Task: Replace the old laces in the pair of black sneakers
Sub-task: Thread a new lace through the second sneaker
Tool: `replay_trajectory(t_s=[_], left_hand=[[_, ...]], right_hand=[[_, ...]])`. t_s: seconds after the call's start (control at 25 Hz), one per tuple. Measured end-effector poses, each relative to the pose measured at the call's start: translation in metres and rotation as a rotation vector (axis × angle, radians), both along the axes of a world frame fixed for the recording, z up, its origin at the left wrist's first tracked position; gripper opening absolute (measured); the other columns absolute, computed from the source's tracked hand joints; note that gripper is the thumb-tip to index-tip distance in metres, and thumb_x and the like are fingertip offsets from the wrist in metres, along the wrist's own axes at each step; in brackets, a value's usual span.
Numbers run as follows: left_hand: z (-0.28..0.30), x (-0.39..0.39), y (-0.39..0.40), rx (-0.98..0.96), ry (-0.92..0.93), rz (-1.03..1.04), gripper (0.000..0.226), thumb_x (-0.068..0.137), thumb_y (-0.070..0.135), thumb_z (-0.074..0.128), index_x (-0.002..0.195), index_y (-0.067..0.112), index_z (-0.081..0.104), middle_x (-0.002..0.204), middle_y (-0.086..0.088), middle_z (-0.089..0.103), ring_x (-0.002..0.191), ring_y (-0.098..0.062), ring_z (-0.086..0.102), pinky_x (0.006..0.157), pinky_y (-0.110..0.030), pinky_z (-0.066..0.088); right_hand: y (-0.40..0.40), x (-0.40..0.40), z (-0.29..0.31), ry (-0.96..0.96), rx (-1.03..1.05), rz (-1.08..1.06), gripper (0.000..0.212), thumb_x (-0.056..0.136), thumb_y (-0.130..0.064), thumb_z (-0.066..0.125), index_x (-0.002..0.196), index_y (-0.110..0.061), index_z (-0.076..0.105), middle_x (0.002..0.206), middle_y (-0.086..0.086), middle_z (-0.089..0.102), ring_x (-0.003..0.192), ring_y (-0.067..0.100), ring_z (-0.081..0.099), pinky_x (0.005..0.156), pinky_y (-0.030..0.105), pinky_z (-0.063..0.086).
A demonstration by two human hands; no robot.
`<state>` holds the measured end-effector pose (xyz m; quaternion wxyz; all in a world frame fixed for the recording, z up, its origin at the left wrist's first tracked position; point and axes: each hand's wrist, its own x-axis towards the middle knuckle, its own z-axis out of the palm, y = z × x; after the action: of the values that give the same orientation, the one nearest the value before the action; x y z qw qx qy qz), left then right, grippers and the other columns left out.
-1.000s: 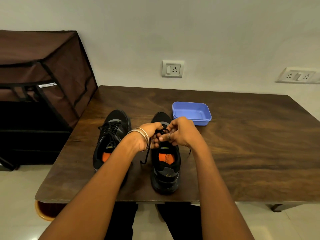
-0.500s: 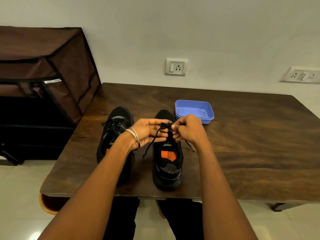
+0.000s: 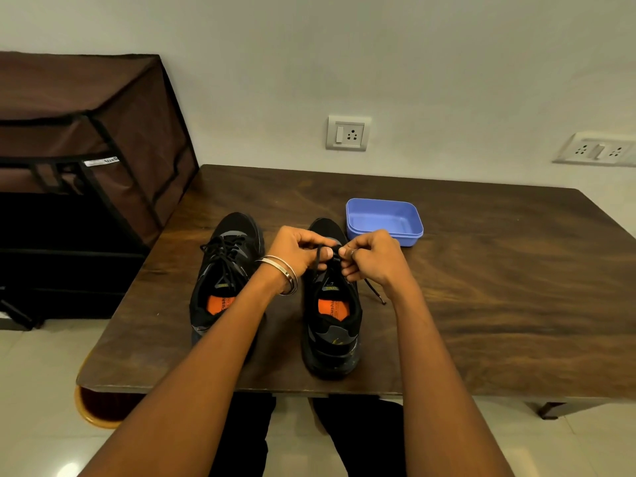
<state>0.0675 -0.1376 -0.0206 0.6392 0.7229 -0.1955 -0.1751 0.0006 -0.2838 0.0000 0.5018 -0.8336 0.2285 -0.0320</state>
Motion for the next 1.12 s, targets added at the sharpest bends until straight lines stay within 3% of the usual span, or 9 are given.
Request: replay_trajectory(t_s=[0.12,0.32,0.48,0.64,0.88,1.04,1.12], left_hand=[[0.002,0.005,0.001,0.079,-0.117,0.027,0.026,0.083,-0.007,0.068,0.095,0.015,0.073,0.08,-0.004,0.071,0.072,-0.015,0.068,0.064,-0.025,0.059],[0.001,0.007,0.005,0.135,-0.091,0.137,0.03,0.085,-0.014,0.06,0.108,0.003,0.07,0.064,0.002,0.063,0.063,-0.008,0.066,0.059,-0.023,0.057],[-0.002,0.01,0.017,0.285,-0.098,0.175,0.031,0.081,-0.013,0.061,0.092,0.012,0.074,0.053,0.005,0.057,0.05,-0.01,0.055,0.067,-0.027,0.055],[0.001,0.004,0.019,0.422,-0.165,0.206,0.031,0.083,-0.01,0.054,0.089,0.012,0.075,0.077,-0.013,0.068,0.059,-0.014,0.057,0.068,-0.025,0.052],[0.0,0.002,0.019,0.572,-0.243,0.234,0.03,0.08,-0.003,0.055,0.075,0.022,0.072,0.085,-0.009,0.072,0.075,-0.025,0.065,0.081,-0.037,0.056],[-0.003,-0.001,0.02,0.706,-0.393,-0.006,0.016,0.089,0.014,0.062,0.099,0.018,0.075,0.102,-0.007,0.069,0.096,-0.022,0.063,0.094,-0.034,0.049],[-0.004,-0.001,0.02,0.714,-0.425,-0.067,0.023,0.085,0.032,0.07,0.106,0.023,0.073,0.106,-0.005,0.061,0.101,-0.021,0.058,0.093,-0.037,0.048]], right_hand=[[0.0,0.0,0.002,0.007,0.003,0.006,0.013,0.093,-0.002,0.061,0.088,0.004,0.072,0.077,0.018,0.071,0.066,0.025,0.07,0.068,0.039,0.063],[-0.007,-0.003,0.005,0.076,0.035,-0.083,0.019,0.09,0.004,0.055,0.08,0.009,0.071,0.072,0.02,0.07,0.064,0.031,0.071,0.064,0.043,0.063],[-0.014,-0.01,0.002,0.182,0.101,-0.163,0.022,0.09,0.005,0.051,0.077,0.012,0.068,0.072,0.025,0.068,0.063,0.035,0.069,0.068,0.049,0.062],[-0.016,-0.013,-0.003,0.222,0.116,-0.225,0.023,0.085,0.006,0.05,0.07,0.01,0.067,0.073,0.029,0.07,0.067,0.04,0.071,0.067,0.052,0.061],[-0.014,-0.012,-0.011,0.284,0.114,-0.225,0.022,0.086,0.002,0.053,0.07,0.008,0.067,0.066,0.023,0.069,0.061,0.035,0.07,0.068,0.05,0.062],[-0.021,-0.019,-0.013,0.306,0.148,-0.133,0.017,0.092,0.001,0.055,0.081,0.003,0.067,0.071,0.018,0.066,0.059,0.028,0.065,0.066,0.049,0.062],[-0.02,-0.023,-0.014,0.316,0.13,-0.063,0.01,0.092,-0.009,0.065,0.09,0.001,0.065,0.081,0.016,0.069,0.061,0.027,0.069,0.058,0.045,0.061]])
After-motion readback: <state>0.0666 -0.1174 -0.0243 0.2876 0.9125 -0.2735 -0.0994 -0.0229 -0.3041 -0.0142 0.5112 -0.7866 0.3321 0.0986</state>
